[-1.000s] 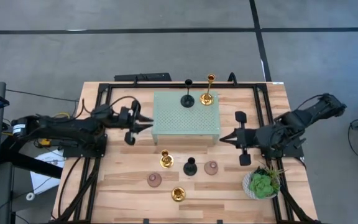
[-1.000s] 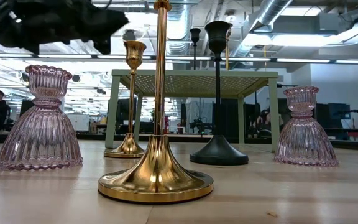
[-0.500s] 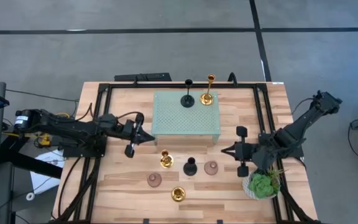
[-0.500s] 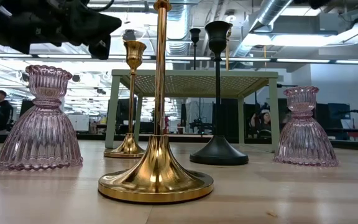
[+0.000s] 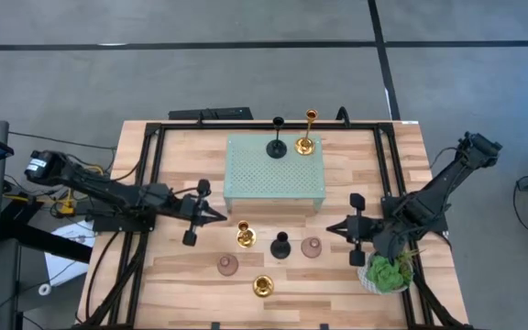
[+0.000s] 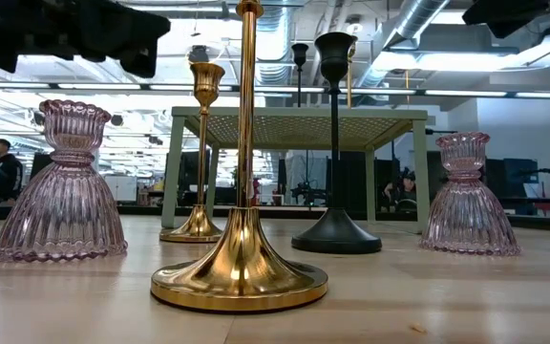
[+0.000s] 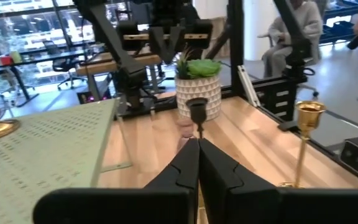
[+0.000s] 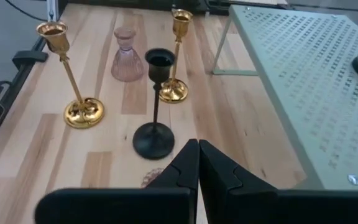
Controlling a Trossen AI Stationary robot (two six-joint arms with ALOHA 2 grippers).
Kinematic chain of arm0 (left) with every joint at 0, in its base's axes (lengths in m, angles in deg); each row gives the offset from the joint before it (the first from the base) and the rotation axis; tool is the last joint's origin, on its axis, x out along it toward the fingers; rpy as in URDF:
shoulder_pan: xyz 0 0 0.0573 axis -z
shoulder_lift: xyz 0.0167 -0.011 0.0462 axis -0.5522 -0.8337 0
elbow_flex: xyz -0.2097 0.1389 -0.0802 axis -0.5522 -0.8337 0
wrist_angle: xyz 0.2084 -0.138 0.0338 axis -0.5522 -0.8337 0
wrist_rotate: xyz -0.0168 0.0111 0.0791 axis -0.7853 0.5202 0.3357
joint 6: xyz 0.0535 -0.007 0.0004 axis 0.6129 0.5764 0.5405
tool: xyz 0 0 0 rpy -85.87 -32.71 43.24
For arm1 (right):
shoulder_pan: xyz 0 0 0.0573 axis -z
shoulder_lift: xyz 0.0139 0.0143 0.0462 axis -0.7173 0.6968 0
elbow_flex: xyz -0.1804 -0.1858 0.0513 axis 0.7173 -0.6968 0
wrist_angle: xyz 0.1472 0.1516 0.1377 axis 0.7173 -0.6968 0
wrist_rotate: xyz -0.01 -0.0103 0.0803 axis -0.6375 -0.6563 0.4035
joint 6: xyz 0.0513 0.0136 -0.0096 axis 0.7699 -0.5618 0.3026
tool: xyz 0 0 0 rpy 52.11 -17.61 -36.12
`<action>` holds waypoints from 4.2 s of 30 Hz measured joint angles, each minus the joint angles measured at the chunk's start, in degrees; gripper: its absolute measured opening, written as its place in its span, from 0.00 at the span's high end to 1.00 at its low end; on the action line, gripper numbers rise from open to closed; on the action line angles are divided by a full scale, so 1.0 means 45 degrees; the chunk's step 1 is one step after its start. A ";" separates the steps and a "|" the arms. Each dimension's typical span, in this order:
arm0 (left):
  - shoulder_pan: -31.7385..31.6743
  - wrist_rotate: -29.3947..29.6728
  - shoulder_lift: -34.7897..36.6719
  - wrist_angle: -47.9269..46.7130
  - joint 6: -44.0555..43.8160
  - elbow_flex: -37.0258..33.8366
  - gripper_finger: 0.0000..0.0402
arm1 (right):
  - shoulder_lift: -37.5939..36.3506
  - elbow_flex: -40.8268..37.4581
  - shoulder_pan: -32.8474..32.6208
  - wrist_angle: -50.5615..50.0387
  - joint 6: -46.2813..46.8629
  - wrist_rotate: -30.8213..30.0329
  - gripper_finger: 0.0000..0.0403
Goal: Pick & Place candle stick holders
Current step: Put the top gold candle holder on the shelf aligned with the other gold candle holder
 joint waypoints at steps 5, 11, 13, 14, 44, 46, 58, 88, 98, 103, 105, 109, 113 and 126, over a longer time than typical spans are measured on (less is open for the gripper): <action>0.0387 0.0057 -0.0168 -0.0541 -0.0765 0.0000 0.99 | 0.0000 -0.0023 0.0005 0.0141 -0.0075 -0.0254 1.00; 0.0442 0.0525 -0.1670 -0.0667 -0.1350 0.0000 0.99 | 0.0000 -0.0023 0.0005 0.0143 -0.0088 -0.0357 1.00; 0.0442 0.0519 -0.2135 -0.0573 -0.1589 0.0000 0.98 | 0.0000 -0.0023 0.0005 0.0146 -0.0088 -0.0370 1.00; 0.0442 0.0519 -0.2353 -0.0359 -0.1790 0.0000 0.97 | 0.0000 -0.0023 0.0005 0.0146 -0.0088 -0.0370 1.00; 0.1262 0.1545 -0.6392 0.2037 -0.1663 0.0233 0.75 | 0.0000 -0.0028 0.0005 0.0607 -0.0414 -0.0336 1.00; 0.1451 0.1603 -0.6392 0.2055 -0.2106 0.0238 0.77 | 0.0000 -0.0028 0.0005 0.0607 -0.0414 -0.0336 1.00; 0.2103 0.2588 -0.6392 0.2163 -0.3824 0.0238 0.80 | 0.0000 -0.0028 0.0005 0.0602 -0.0409 -0.0332 1.00; 0.2069 0.4327 -0.9918 0.2247 -0.5296 0.2642 0.80 | 0.0000 -0.0028 -0.0479 0.0372 -0.0392 -0.0272 1.00; 0.2014 0.4327 -0.9918 0.2247 -0.5349 0.2642 0.80 | -0.0005 -0.0028 -0.0865 0.0384 -0.0389 -0.0301 1.00; 0.2358 0.4339 -0.9471 0.2207 -0.5268 0.2642 0.80 | -0.0005 -0.0028 -0.0864 0.0389 -0.0389 -0.0310 1.00; 0.2526 0.4366 -0.9105 0.2128 -0.4980 0.2642 0.80 | -0.0005 -0.0028 -0.0855 0.0389 -0.0389 -0.0321 1.00; 0.2966 0.5561 -0.8325 0.0967 -0.4907 0.2647 0.80 | -0.0005 -0.0028 -0.0855 0.0394 -0.0389 -0.0327 1.00; 0.3323 0.6886 -0.8036 -0.0136 -0.5497 0.2645 0.80 | -0.0005 -0.0028 -0.0855 0.0423 -0.0389 -0.0327 1.00; 0.3487 0.8601 -0.8727 -0.0038 -0.7301 0.2642 0.80 | -0.0005 -0.0028 -0.0855 0.0617 -0.0389 -0.0327 1.00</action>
